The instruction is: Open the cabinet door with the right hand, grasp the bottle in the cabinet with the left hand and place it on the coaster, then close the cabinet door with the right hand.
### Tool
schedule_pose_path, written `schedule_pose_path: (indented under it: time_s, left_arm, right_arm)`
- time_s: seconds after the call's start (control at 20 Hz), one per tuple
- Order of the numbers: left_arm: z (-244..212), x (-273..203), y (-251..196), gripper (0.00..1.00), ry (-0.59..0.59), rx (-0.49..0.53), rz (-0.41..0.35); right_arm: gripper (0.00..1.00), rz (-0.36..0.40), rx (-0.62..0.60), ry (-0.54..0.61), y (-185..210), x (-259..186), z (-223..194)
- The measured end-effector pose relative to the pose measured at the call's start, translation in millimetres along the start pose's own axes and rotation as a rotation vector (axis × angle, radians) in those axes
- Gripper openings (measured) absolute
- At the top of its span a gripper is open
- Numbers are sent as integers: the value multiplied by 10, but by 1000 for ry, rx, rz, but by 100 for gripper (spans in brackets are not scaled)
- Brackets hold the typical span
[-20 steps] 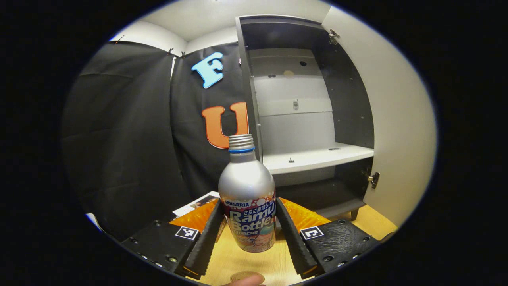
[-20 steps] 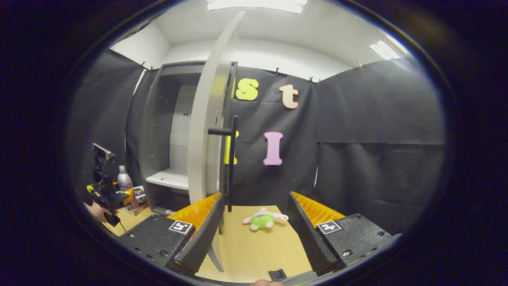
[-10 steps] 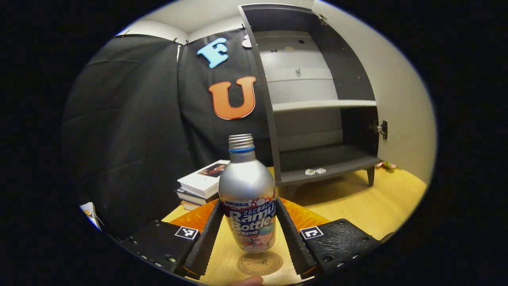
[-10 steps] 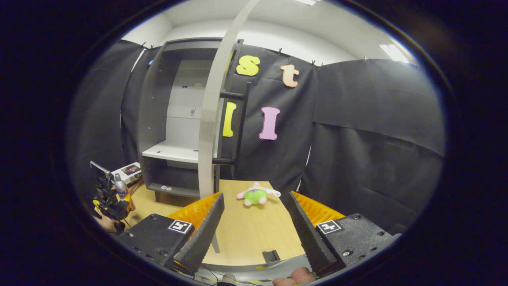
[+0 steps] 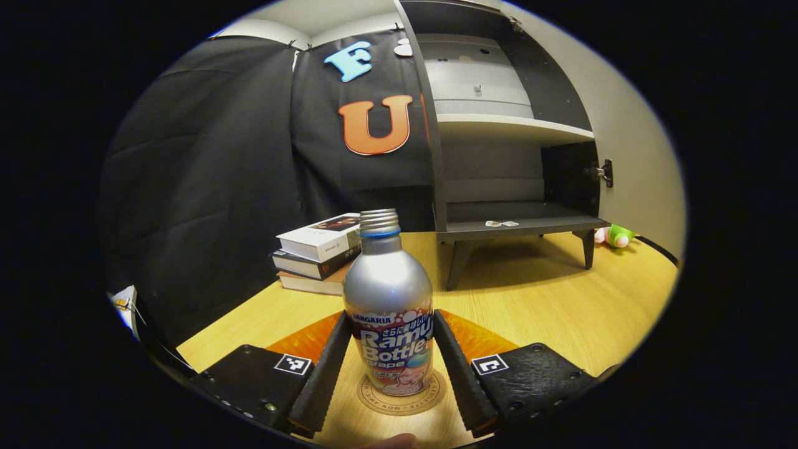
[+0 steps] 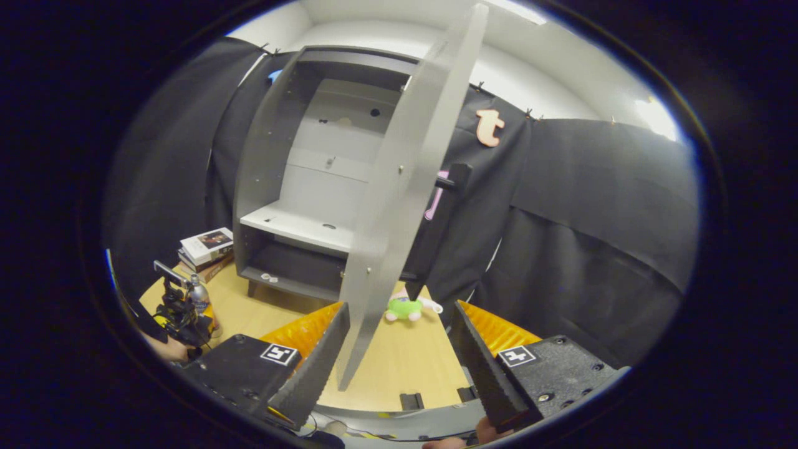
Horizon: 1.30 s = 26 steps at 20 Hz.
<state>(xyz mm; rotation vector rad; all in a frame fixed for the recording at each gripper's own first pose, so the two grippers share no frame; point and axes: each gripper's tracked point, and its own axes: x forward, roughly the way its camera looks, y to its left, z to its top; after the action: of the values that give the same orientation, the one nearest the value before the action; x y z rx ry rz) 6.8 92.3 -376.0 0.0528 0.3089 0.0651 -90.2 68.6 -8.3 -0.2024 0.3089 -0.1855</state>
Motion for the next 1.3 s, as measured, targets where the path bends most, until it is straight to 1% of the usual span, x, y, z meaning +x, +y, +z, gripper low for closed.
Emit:
schedule_pose_path:
  time_s: [0.1, 0.15, 0.25, 0.55, 0.6, 0.7, 0.8, 0.85, 0.9, 1.0, 1.05, 1.15, 1.2, 1.3]
  left_arm:
    - [-32, -47, -15, 80, -6, 9, 0]
    - [-78, -55, -14, 80, 3, 5, 1]
    - [-167, -79, -34, 81, 31, -10, -3]
    - [-171, -91, -9, 87, 34, -21, 17]
    - [-158, -95, -14, 87, 32, -14, 19]
    - [-114, -125, -27, 92, 19, -9, 22]
    - [-71, -177, -44, 93, 11, -4, 24]
    - [-60, -219, -35, 94, 9, 2, 27]
    - [-37, -286, 15, 96, 6, 8, 46]
    - [-10, -428, 23, 97, 2, -4, 44]
    - [-10, -518, 50, 97, 7, -6, 47]
    - [-63, -728, 102, 97, 36, 9, 56]
    - [-28, -823, 151, 97, 34, 24, 66]
    - [40, -972, 167, 96, 43, 29, 58]
  right_arm:
    - [100, 36, -4, -12, 104, 15, 68]
    - [100, 59, 19, -21, 140, 33, 103]
    - [100, 62, 36, -26, 132, 65, 140]
    - [100, 67, 43, -8, 81, 115, 15]
    - [100, 78, 39, -10, 88, 119, 13]
    - [100, 95, 23, -12, 102, 119, -5]
    - [100, 112, 0, -16, 167, 121, -25]
    - [100, 125, -11, -20, 191, 127, -50]
    - [100, 142, -21, -21, 231, 135, -71]
    - [100, 183, -54, -19, 373, 153, -110]
    - [100, 188, -79, -25, 441, 189, -116]
    - [100, 165, -129, -46, 429, 199, -143]
    - [100, 164, -129, -56, 439, 208, -138]
    - [100, 160, -108, -66, 431, 200, -142]
